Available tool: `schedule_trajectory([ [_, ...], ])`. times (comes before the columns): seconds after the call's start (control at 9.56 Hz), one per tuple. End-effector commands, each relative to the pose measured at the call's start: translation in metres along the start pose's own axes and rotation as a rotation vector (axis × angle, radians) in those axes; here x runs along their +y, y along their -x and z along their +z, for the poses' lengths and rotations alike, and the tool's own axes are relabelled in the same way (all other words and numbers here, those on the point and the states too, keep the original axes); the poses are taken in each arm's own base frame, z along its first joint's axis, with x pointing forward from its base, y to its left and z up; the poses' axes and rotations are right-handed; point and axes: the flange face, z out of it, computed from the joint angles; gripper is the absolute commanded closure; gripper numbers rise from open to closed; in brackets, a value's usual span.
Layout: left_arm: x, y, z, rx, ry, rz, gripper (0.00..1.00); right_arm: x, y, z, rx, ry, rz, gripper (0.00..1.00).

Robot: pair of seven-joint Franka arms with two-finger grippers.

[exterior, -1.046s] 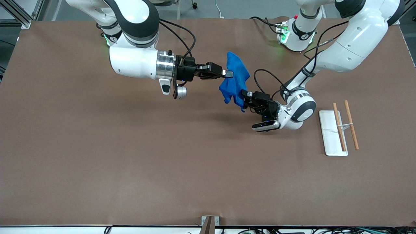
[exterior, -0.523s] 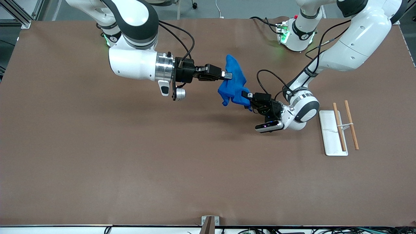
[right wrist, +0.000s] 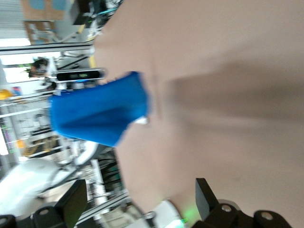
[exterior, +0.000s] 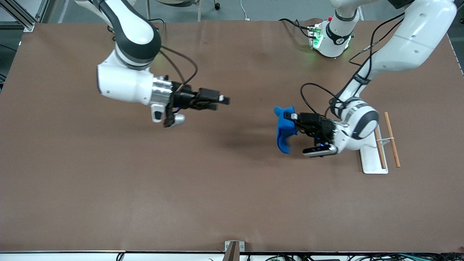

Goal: Right arm passes towel to left arm to hang
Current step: 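Open the right gripper while the left gripper pulls the towel away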

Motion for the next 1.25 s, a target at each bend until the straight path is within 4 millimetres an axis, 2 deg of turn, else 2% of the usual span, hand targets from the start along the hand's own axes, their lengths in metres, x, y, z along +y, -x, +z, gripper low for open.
schedule_trajectory([
  [0.0, 0.016, -0.016, -0.014, 0.148, -0.154, -0.102, 1.0, 0.05, 0.001, -0.079, 0.06, 0.286, -0.086, 0.0],
  [0.1, 0.033, -0.023, -0.014, 0.245, -0.232, -0.169, 1.0, 0.083, -0.014, -0.121, 0.056, 0.404, -0.083, 0.0],
  [0.31, 0.071, -0.044, -0.007, 0.319, -0.474, -0.229, 1.0, 0.134, -0.032, -0.203, 0.127, 0.612, -0.077, 0.0],
  [0.42, 0.097, -0.041, 0.001, 0.316, -0.611, -0.289, 1.0, 0.15, -0.034, -0.239, 0.157, 0.706, -0.077, 0.0],
  [0.52, 0.124, -0.037, 0.006, 0.335, -0.75, -0.326, 1.0, 0.157, -0.034, -0.269, 0.151, 0.75, -0.058, 0.0],
  [0.73, 0.158, -0.03, 0.009, 0.427, -1.08, -0.376, 1.0, 0.141, -0.028, -0.327, 0.126, 0.813, -0.023, 0.0],
  [0.84, 0.167, -0.026, 0.009, 0.477, -1.231, -0.394, 1.0, 0.133, -0.02, -0.346, 0.134, 0.82, -0.02, 0.0],
  [0.94, 0.17, -0.021, 0.004, 0.495, -1.363, -0.416, 1.0, 0.122, -0.015, -0.382, 0.153, 0.842, -0.025, 0.0],
  [1.05, 0.168, -0.015, -0.007, 0.483, -1.503, -0.427, 1.0, 0.097, -0.005, -0.412, 0.118, 0.913, -0.042, 0.0],
  [1.15, 0.175, -0.009, -0.021, 0.49, -1.605, -0.453, 1.0, 0.077, 0.0, -0.437, 0.152, 0.926, -0.039, 0.0],
])
